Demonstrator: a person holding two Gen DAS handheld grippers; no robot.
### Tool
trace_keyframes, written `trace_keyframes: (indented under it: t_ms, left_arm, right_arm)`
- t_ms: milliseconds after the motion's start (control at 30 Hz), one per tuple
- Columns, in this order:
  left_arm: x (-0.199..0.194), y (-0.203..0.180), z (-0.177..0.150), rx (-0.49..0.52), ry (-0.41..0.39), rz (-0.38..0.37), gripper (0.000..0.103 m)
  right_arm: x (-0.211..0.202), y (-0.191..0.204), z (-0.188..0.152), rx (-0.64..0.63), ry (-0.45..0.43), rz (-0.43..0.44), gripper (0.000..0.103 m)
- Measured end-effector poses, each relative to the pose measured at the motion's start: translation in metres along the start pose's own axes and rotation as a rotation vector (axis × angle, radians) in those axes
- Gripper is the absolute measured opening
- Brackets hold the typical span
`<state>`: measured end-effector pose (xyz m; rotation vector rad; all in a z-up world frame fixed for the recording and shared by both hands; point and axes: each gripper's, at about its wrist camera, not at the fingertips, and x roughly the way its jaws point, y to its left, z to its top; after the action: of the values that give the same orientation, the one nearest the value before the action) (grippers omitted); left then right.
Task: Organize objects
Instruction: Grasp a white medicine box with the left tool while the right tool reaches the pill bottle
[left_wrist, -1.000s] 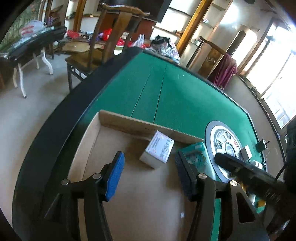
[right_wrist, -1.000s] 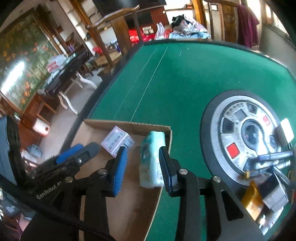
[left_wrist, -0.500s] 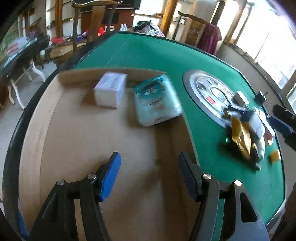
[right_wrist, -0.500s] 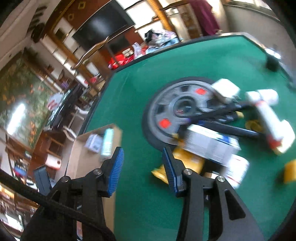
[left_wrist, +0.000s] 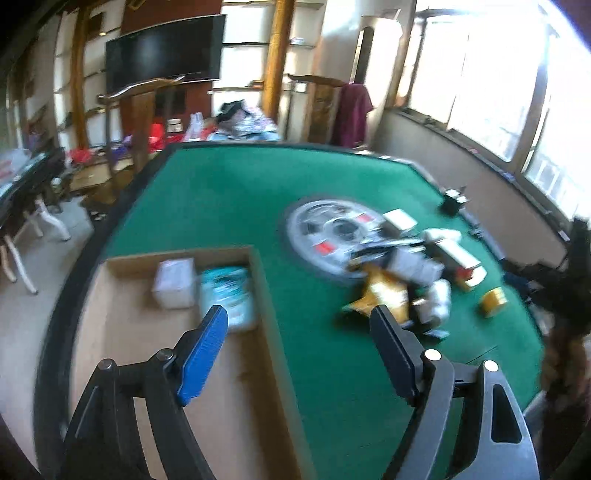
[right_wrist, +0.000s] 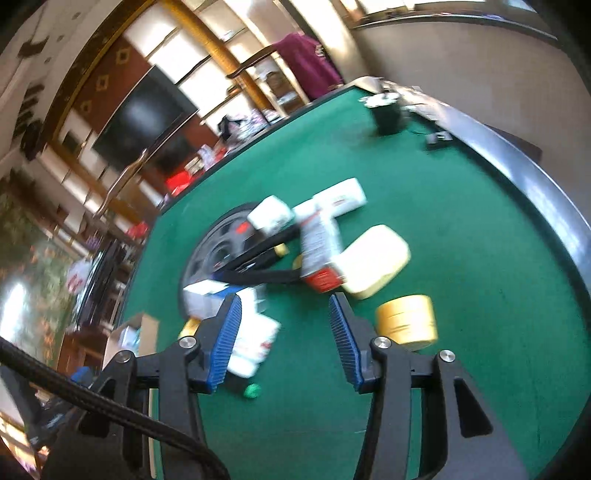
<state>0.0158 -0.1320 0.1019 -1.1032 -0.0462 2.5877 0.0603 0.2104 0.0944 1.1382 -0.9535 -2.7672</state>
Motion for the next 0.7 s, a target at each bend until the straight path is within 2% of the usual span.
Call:
trace_keyframes:
  t_ms: [67, 100, 167, 233, 300, 433, 500, 600, 700]
  left_arm:
    - [0.010, -0.014, 0.007, -0.027, 0.033, -0.043, 0.074]
    - [0.018, -0.021, 0.011, -0.046, 0.051, -0.053, 0.074]
    - [0.032, -0.030, 0.014, -0.069, 0.071, -0.046, 0.074]
    - [0.045, -0.038, 0.014, -0.091, 0.090, -0.031, 0.074]
    - [0.053, -0.042, 0.012, -0.096, 0.107, -0.011, 0.074]
    - [0.061, -0.049, 0.009, -0.071, 0.130, 0.039, 0.074]
    - [0.065, -0.051, 0.006, -0.052, 0.136, 0.057, 0.074]
    - [0.067, -0.050, 0.006, -0.052, 0.137, 0.063, 0.074]
    - [0.071, -0.046, 0.006, -0.087, 0.130, 0.062, 0.074]
  right_arm:
    - [0.005, -0.010, 0.004, 0.023, -0.001, 0.009, 0.048]
    - [0.008, -0.011, 0.005, 0.027, 0.008, 0.039, 0.048]
    - [0.015, -0.006, 0.006, 0.017, 0.035, 0.134, 0.048]
    - [0.031, 0.010, 0.006, -0.007, 0.117, 0.274, 0.048]
    - [0.047, 0.025, 0.007, -0.031, 0.182, 0.321, 0.048]
    - [0.080, 0.046, 0.007, -0.115, 0.230, 0.224, 0.048]
    - [0.092, 0.046, 0.006, -0.113, 0.235, 0.204, 0.048]
    - [0.104, 0.046, 0.008, -0.109, 0.205, 0.212, 0.048]
    - [0.115, 0.055, 0.011, -0.161, 0.189, 0.168, 0.048]
